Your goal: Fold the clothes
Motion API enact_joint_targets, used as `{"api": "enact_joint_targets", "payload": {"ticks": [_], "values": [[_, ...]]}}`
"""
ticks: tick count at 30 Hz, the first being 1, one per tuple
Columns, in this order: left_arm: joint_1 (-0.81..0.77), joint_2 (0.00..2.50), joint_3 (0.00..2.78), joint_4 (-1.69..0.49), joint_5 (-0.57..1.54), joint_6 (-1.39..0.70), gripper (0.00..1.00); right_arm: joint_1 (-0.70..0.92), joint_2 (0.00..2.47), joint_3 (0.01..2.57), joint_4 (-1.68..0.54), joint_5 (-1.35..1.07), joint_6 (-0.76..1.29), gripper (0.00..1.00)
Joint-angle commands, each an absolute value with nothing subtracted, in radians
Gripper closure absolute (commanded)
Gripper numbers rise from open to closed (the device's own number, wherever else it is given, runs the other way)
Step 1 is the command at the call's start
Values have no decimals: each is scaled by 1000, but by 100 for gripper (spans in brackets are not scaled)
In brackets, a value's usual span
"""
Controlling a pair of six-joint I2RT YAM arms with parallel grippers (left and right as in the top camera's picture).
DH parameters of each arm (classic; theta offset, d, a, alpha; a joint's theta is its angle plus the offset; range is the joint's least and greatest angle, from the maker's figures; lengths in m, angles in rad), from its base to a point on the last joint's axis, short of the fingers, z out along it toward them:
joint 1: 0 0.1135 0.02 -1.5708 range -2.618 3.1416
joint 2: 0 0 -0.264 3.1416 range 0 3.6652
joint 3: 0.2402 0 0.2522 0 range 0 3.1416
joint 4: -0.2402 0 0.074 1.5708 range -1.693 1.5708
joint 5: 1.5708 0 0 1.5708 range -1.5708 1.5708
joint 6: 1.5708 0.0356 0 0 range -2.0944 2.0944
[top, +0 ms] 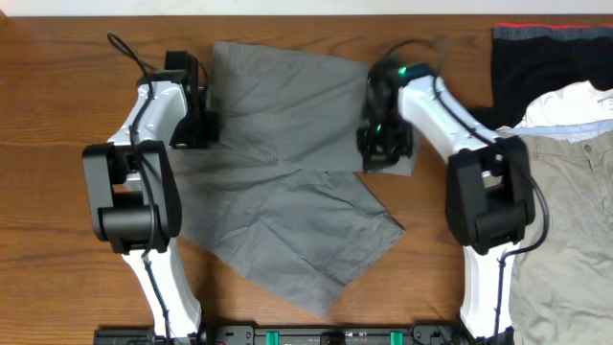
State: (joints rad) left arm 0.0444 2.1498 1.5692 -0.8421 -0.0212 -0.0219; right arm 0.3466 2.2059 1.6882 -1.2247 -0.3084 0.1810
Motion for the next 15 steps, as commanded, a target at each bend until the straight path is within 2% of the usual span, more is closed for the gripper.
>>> {"api": "enact_joint_targets", "payload": {"ticks": [1,5,11,15], "values": [[65,2157,1573,-835,-172,-173,94,395,2205,1642,-1219,-377,-17,84],[69,2156,1573,-828,-168,-179,94,447,2205,1578,-1187,-306,-34,84],[69,2154,1573,-841,-169,-190,93,453,2207,1410,-1038,49,320,90],[69,2142,1573,-843,-169,-189,84,376,2207,1365,-982,117,429,91]]}}
